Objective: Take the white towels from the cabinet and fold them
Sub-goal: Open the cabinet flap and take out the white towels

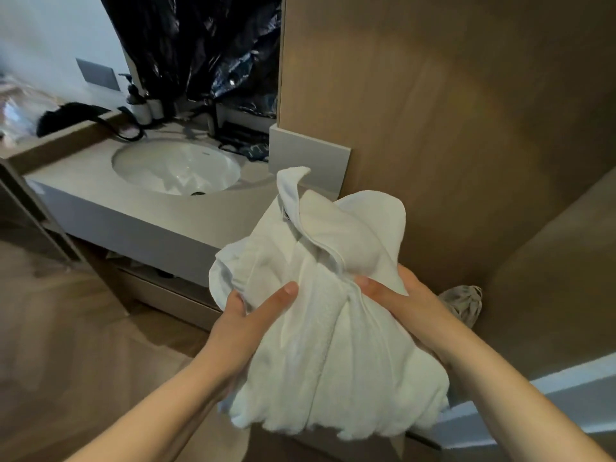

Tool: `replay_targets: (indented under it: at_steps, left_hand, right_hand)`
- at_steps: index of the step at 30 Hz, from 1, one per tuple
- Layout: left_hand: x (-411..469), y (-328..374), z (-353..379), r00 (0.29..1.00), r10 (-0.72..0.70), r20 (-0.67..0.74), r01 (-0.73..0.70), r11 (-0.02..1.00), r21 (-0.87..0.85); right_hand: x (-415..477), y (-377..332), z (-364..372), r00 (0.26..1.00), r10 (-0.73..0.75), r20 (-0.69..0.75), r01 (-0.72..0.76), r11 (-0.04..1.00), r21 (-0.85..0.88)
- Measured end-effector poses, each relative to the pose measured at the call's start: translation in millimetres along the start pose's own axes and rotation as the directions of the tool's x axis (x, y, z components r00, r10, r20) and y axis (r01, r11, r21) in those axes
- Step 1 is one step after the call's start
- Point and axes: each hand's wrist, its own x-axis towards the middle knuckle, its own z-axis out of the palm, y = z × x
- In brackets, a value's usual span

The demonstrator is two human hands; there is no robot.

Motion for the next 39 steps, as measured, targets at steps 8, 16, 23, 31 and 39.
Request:
replay_targets:
  at_steps: [8, 16, 23, 31, 39]
  left_hand:
    - [38.5, 72.9, -82.5, 0.995, 0.097, -0.012, -0.096, 0.992, 0.077]
    - [83.7, 110.2, -118.4, 0.987, 0.157, -0.029, -0.152, 0.980, 0.128]
    - [130.9, 132.9, -115.9, 0.974, 0.225, -0.007, -0.223, 0.968, 0.113]
    - [193.3, 141.9, -113.9, 0.967, 0.250, -0.049, -0.237, 0.954, 0.187]
    - [267.2, 154.8, -124.7, 0.970, 0.244, -0.014, -0.223, 0.908, 0.356]
  right_hand:
    - [41.5, -63.7, 65.4, 0.995, -0.099, 0.000, 0.099, 0.995, 0.034]
    - [98.9, -98.5, 93.9, 0.986, -0.165, 0.006, 0.165, 0.986, 0.022]
    - [155.2, -102.3, 90.8, 0.989, -0.149, -0.015, 0.150, 0.987, 0.066]
    - [210.8, -100.4, 87.8, 0.992, -0.118, -0.040, 0.121, 0.989, 0.082]
    - [266.9, -73.4, 106.6, 0.980, -0.102, -0.171, 0.121, 0.987, 0.107]
